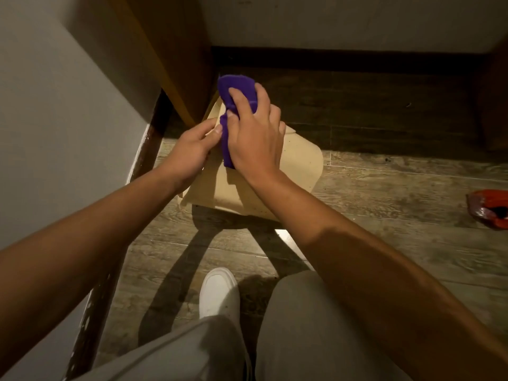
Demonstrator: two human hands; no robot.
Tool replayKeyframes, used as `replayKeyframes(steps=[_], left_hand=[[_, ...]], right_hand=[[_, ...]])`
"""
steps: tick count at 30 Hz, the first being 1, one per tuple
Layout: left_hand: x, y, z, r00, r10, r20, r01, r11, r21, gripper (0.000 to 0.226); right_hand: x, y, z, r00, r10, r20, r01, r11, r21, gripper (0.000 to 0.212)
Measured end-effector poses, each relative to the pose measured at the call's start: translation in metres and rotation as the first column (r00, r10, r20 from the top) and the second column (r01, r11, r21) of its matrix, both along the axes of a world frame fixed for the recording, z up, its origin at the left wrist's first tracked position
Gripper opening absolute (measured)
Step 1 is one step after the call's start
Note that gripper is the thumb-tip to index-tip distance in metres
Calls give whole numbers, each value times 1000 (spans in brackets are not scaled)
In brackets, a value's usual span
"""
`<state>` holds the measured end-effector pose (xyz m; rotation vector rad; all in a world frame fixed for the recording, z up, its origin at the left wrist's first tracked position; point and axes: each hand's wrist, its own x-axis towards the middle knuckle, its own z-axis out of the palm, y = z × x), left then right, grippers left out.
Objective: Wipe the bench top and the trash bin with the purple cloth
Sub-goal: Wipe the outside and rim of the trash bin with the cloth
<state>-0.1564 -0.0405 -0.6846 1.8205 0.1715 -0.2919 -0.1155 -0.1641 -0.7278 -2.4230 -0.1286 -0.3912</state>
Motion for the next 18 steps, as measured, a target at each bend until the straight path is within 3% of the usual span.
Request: replayKeyframes(steps=[5,12,18], left_hand=[[-1,1,-2,1000,7,7,-7,999,38,29],[0,8,-7,998,65,-26,-63,996,66,29],[-12,-10,-14,963,253,93,-261,960,97,26]], right_hand=[[1,-13,-26,1000,-11,-6,11,997,-81,46],[3,-69,-59,968,-141,-207,117,985,-126,43],[1,-99,-83,929,-247,-275,195,959,-203,41]])
